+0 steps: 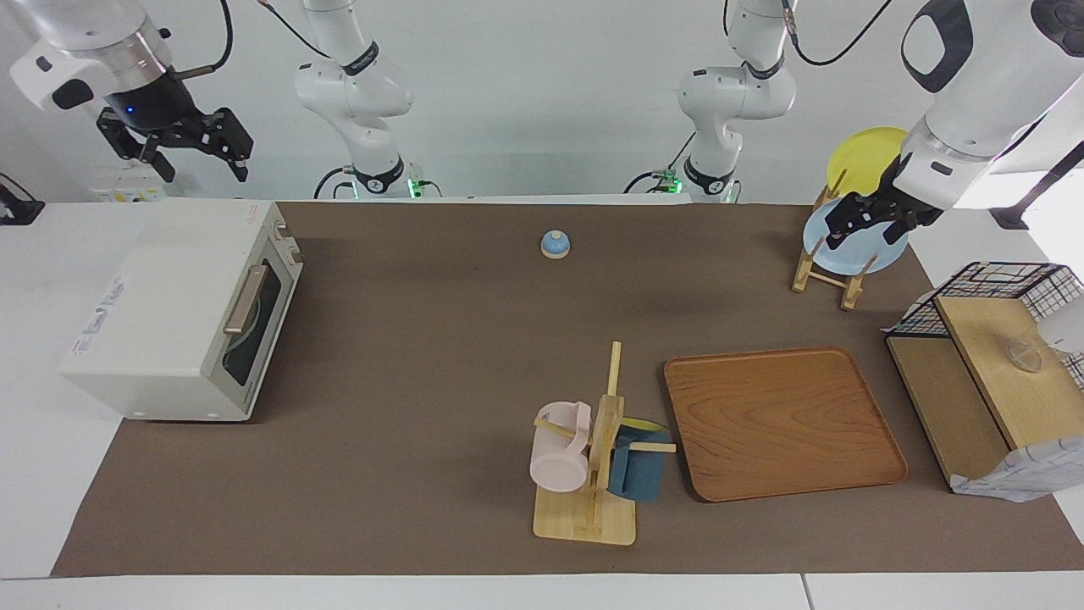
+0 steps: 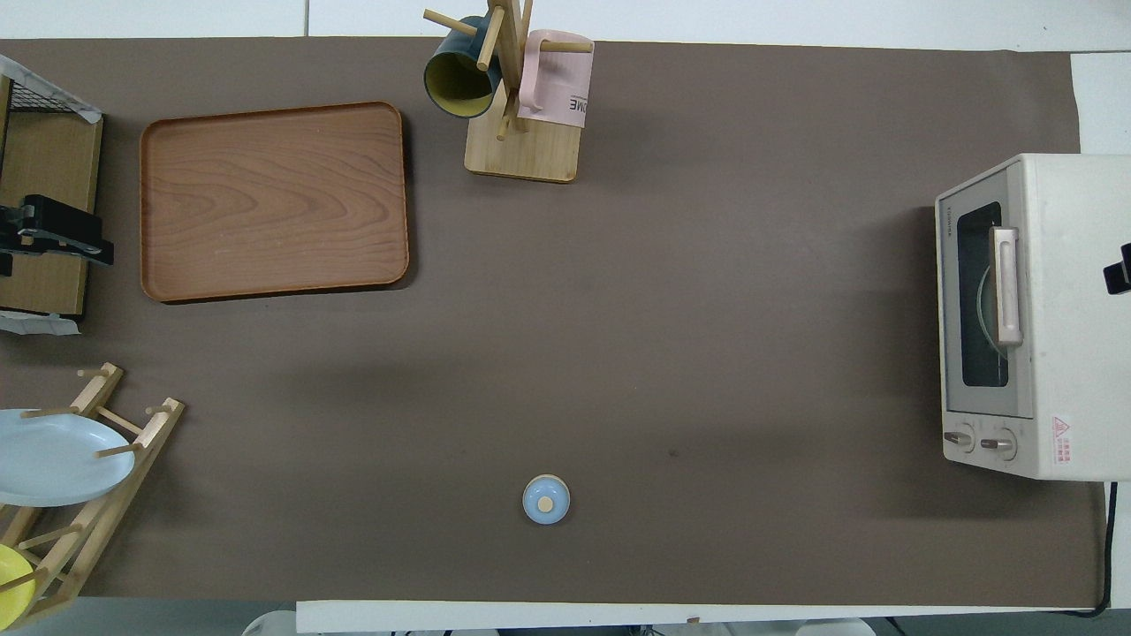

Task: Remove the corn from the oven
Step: 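Move the right gripper to the oven door handle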

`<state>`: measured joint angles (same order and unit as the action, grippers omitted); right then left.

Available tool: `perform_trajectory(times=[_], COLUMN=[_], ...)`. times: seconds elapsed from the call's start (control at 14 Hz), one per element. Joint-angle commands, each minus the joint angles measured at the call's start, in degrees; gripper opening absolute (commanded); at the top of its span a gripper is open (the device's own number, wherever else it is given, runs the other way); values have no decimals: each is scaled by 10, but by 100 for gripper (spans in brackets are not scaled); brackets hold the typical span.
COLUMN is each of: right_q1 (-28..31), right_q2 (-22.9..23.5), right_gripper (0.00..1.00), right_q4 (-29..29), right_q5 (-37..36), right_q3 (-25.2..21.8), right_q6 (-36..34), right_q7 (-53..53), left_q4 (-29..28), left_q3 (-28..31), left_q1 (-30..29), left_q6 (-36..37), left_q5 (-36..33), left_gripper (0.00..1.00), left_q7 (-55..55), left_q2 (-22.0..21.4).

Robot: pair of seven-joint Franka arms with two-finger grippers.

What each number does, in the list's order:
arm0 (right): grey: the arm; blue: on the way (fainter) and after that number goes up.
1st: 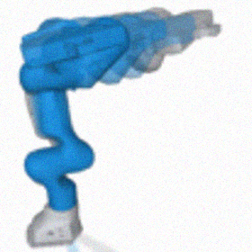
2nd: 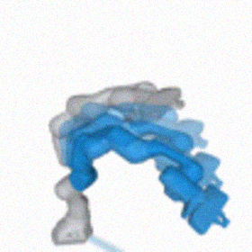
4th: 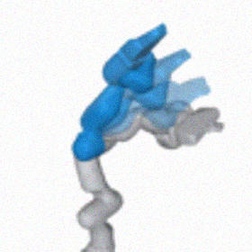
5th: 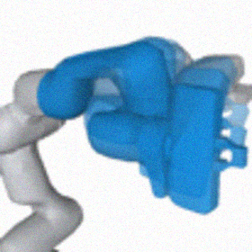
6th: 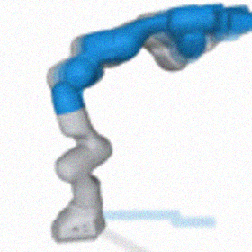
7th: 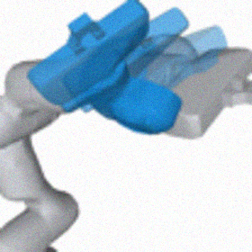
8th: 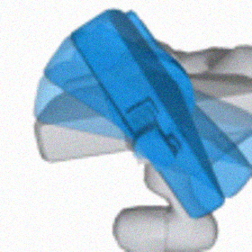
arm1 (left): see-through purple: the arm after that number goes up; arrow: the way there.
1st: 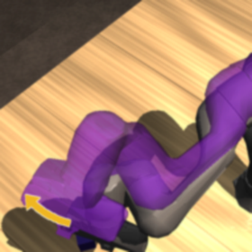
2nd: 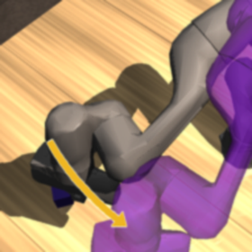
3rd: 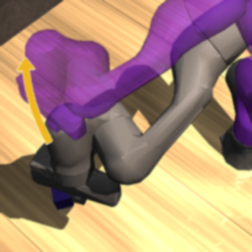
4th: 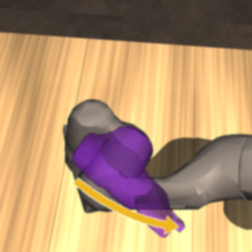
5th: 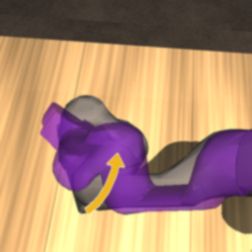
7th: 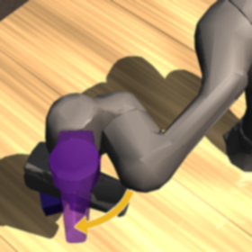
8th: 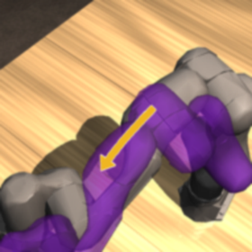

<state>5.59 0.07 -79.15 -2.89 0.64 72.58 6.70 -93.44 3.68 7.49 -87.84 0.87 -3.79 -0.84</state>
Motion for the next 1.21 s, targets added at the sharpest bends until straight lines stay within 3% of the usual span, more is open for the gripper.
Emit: perform_trajectory(times=[0.0,0.43,0.5,0.57,0.64,0.71,0.86,1.14], right_q1=[-1,-2,-1,1,1,1,6,20], right_q2=[-2,-14,-15,-23,-46,-58,-48,-17], right_gripper=[100,100,81,37,14,4,0,0], right_q4=[-7,-36,-39,-69,-114,-169,-230,-266], right_q5=[2,-2,-2,0,-1,-1,-1,-4], right_q3=[-2,-3,-3,-5,-6,-6,-6,-7], right_q6=[12,29,43,52,87,146,210,250], right_q7=[-6,9,18,40,52,60,77,78], left_q4=[5,5,5,5,5,5,5,5], left_q3=[-1,-1,-1,-1,-1,-1,-1,-1], left_q1=[0,0,0,0,0,0,0,0], left_q6=[9,9,8,9,8,9,9,9], left_q5=[2,2,2,2,2,2,2,2], left_gripper=[100,100,100,100,100,100,100,100], left_q7=[0,0,0,0,0,0,0,0], left_q2=[0,0,0,0,0,0,0,0])
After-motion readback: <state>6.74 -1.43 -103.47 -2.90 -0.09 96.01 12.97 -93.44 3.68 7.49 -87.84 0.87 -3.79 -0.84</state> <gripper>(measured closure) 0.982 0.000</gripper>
